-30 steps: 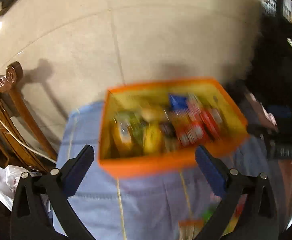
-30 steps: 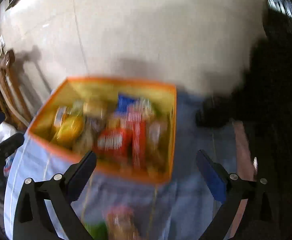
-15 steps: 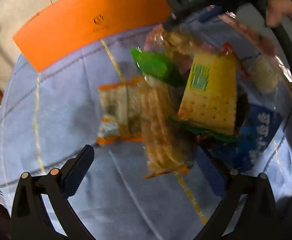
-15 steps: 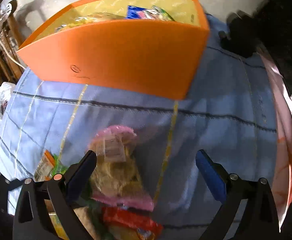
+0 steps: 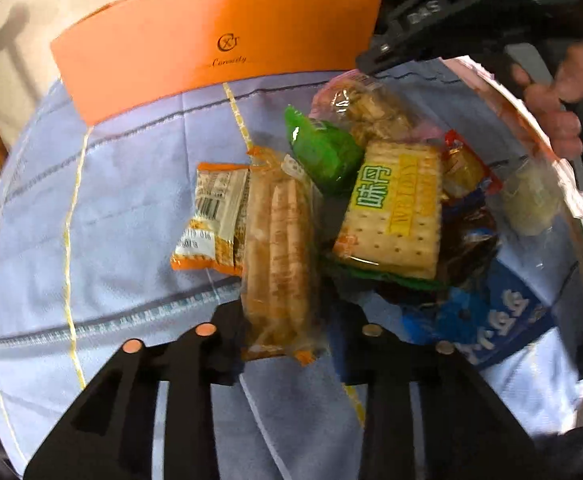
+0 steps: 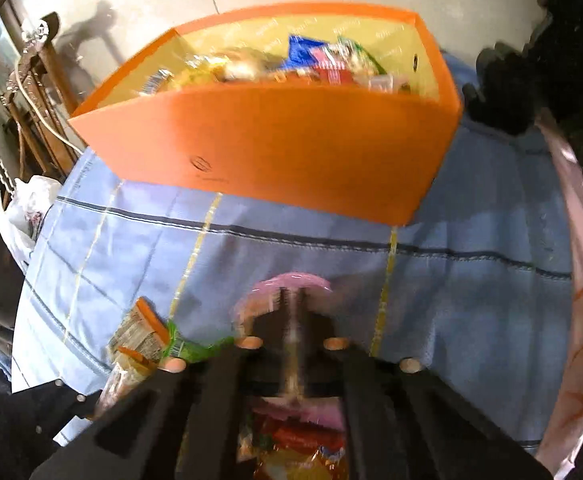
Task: Organize snacks
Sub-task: 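Grasp a bread stick bag with the left tool while the right tool grasps a pink cookie bag, then drop the bread stick bag and pink cookie bag into the orange box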
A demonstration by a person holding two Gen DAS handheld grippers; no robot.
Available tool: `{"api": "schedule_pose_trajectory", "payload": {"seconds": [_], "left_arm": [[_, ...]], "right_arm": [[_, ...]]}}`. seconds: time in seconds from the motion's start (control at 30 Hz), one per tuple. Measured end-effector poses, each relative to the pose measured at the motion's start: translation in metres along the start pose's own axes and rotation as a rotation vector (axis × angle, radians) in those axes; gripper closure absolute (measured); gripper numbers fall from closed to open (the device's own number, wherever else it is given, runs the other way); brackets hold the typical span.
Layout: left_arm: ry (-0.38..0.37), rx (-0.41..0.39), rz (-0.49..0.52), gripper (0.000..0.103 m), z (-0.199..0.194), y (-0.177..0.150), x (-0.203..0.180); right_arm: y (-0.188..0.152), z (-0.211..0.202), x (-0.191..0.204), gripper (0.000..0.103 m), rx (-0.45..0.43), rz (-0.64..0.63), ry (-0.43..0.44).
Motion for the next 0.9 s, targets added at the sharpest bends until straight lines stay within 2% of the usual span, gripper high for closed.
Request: {"api": "schedule_pose_trajectory", "payload": {"seconds": [0.03,0.1,0.2,0.27,0.3,0.33,0.37,0.4,0.5,0.53,0.6,0.63,0.67,0.73,0.8,0.9], "left_arm": [[-0.028,-0.012,-0.023,0.081,-0.005,0.001,0.001],[-0.041,-0.03,-0.033,0.081,-0.015,0.0,0.003],[-0.034,-0.067,0.004,0.081,-0.034,0.001,-0.005],[-0.026,-0.067,-0.004,0.081,-0.037,-0.002,-0.006],[-0.025,-0.06,-0.019,0.081,-0.034,-0.004,-0.003],[-0.03,-0.055,-0.034,0.081,-0.032,-0.007,-0.001],[-0.033,-0.051,-0.043,0.081,-0.031,-0.009,-0.002],[-0.035,-0.042,-0.049,0.081,-0.029,-0.011,-0.002],[-0.017,-0.016,-0.037,0.081,-0.024,-0.011,0.0],[-0.018,-0.014,-0.035,0.081,-0.025,-0.011,-0.001],[-0.027,-0.014,-0.036,0.081,-0.026,-0.01,-0.001],[-0.023,-0.018,-0.032,0.081,-0.028,-0.009,-0.001],[-0.014,-0.02,-0.027,0.081,-0.03,-0.009,0.0],[-0.007,-0.018,-0.028,0.081,-0.032,-0.007,0.0],[-0.01,-0.033,-0.033,0.081,-0.041,-0.005,0.0],[-0.018,-0.077,-0.032,0.081,-0.058,0.006,-0.003]], "right_arm": [[-0.001,-0.01,0.001,0.103,-0.005,0.007,0.016],[-0.003,-0.017,-0.002,0.103,-0.015,0.009,0.021],[-0.004,-0.02,-0.007,0.103,-0.008,0.027,0.033],[-0.007,-0.01,-0.015,0.098,0.021,0.055,0.024],[-0.01,-0.004,-0.02,0.086,0.034,0.078,0.025],[-0.013,0.0,-0.021,0.024,0.037,0.092,0.029],[-0.015,0.002,-0.019,0.006,0.031,0.098,0.033],[-0.018,0.004,-0.017,0.004,-0.001,0.092,0.041],[-0.019,0.018,-0.004,0.004,0.009,0.05,0.054],[-0.02,0.023,0.001,0.004,0.005,0.022,0.036],[-0.028,0.045,0.006,0.015,0.072,-0.02,-0.069],[-0.028,0.043,0.006,0.041,0.036,-0.019,-0.1],[-0.03,0.04,0.007,0.054,0.01,-0.03,-0.165],[-0.031,0.038,0.004,0.06,0.015,-0.02,-0.172],[-0.03,0.034,-0.003,0.061,0.038,0.024,-0.147],[-0.025,0.007,-0.017,0.061,-0.018,0.037,-0.186]]}}
Point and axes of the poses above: each gripper's, at about its wrist camera, not at the fingertips, and z roughly the way its jaws point, x to its left, y to its top, the point moved 4 cm from there along z, roughly the way its jaws point, and after that the axes turned 10 degrees about -y, right-handed, at the moved point
